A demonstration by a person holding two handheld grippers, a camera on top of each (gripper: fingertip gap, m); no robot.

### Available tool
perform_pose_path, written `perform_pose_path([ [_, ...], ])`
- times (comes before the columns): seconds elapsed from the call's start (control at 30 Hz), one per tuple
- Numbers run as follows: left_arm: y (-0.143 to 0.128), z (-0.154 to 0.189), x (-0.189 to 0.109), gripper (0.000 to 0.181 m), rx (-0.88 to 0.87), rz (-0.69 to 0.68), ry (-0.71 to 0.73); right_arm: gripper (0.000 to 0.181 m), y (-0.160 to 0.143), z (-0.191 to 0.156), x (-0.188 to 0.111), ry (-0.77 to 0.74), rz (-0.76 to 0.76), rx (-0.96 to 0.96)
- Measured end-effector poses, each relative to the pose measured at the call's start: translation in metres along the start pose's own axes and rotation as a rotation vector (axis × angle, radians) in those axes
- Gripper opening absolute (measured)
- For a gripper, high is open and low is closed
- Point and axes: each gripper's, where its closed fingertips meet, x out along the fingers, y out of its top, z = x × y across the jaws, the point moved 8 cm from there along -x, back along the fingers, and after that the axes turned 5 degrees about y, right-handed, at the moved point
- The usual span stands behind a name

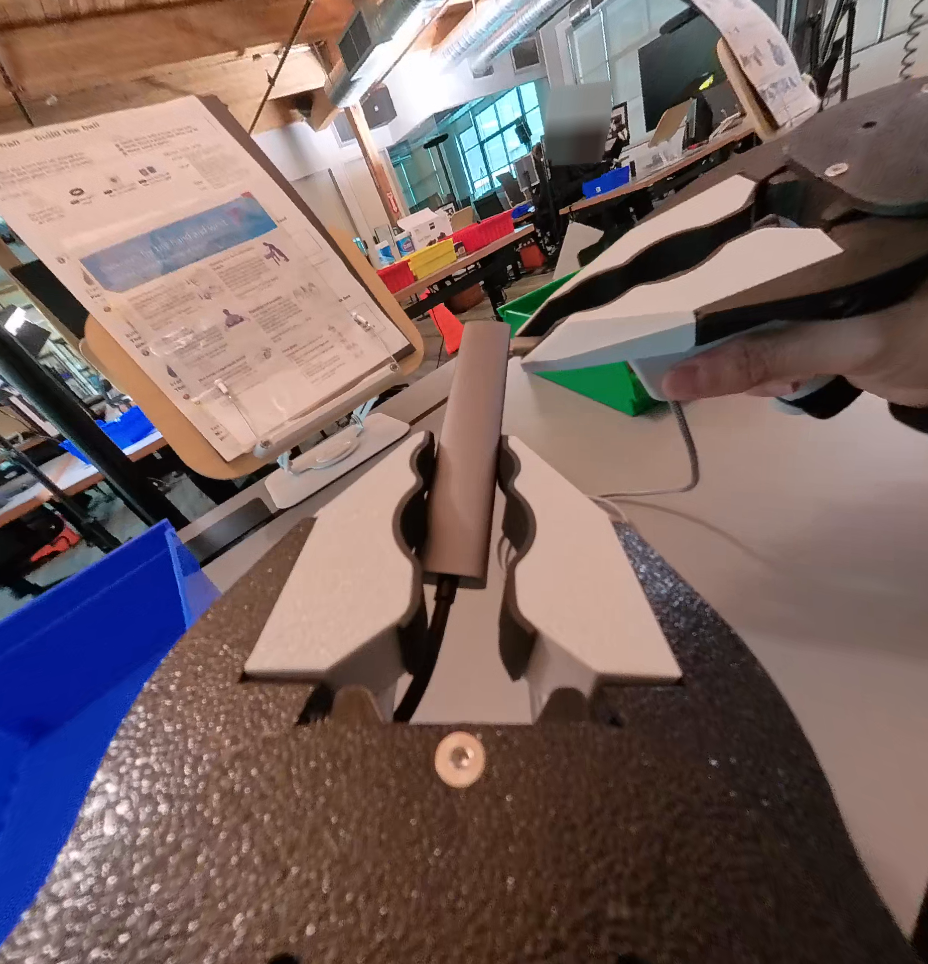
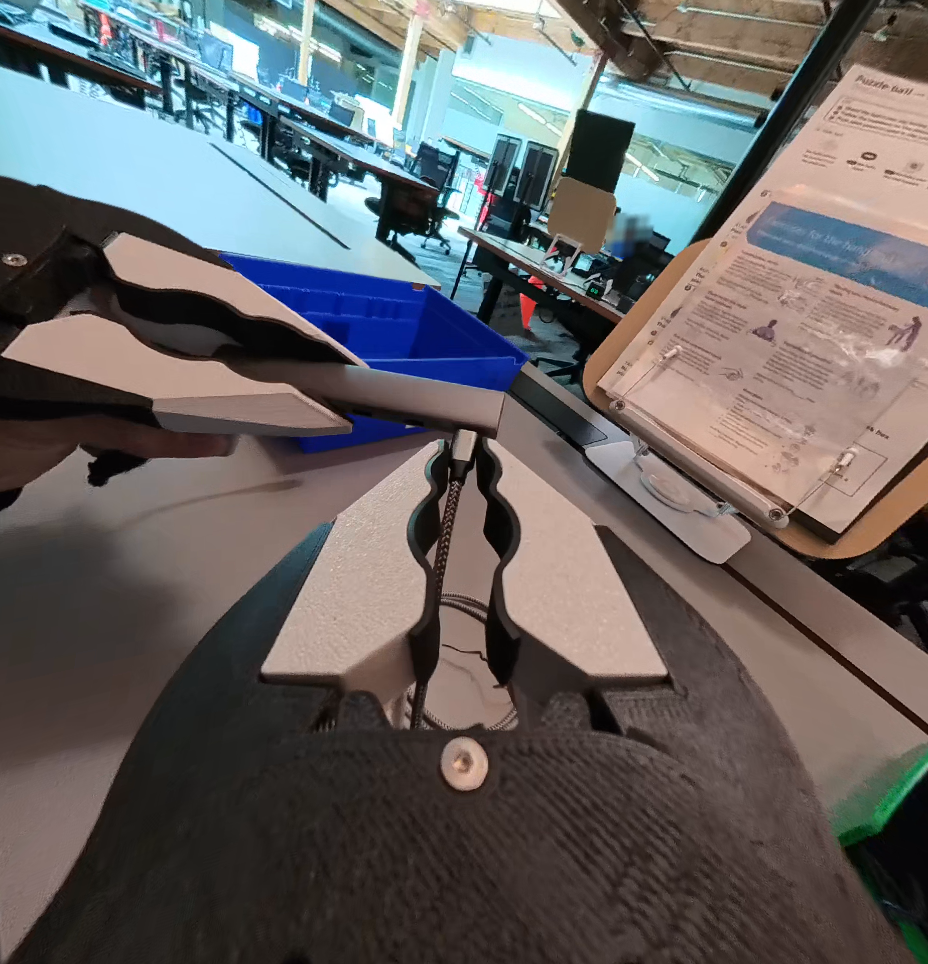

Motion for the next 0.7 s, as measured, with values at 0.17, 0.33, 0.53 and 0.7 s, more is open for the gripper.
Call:
perform_pose_path([
  [0.17, 0.011, -0.002, -0.006, 0.023, 0.013, 0.014, 0.03, 0.01, 0.015, -0.008, -0.003, -0.092, -0.017, -0.073],
  [0.33, 0.008, -0.001, -0.005, 0.024, 0.004, 0.022, 0.014, 0.01, 0.015, -0.007, -0.005, -0.071, -0.033, -0.075],
  [0.53, 0.009, -0.002, -0.006, 0.023, -0.008, 0.031, 0.012, 0.01, 0.018, -0.006, -0.008, -0.051, -0.044, -0.041],
  [0.7, 0.006, -0.004, -0.004, 0.024, -0.01, 0.013, 0.014, 0.01, 0.013, -0.006, -0.003, -0.057, -0.033, 0.035],
])
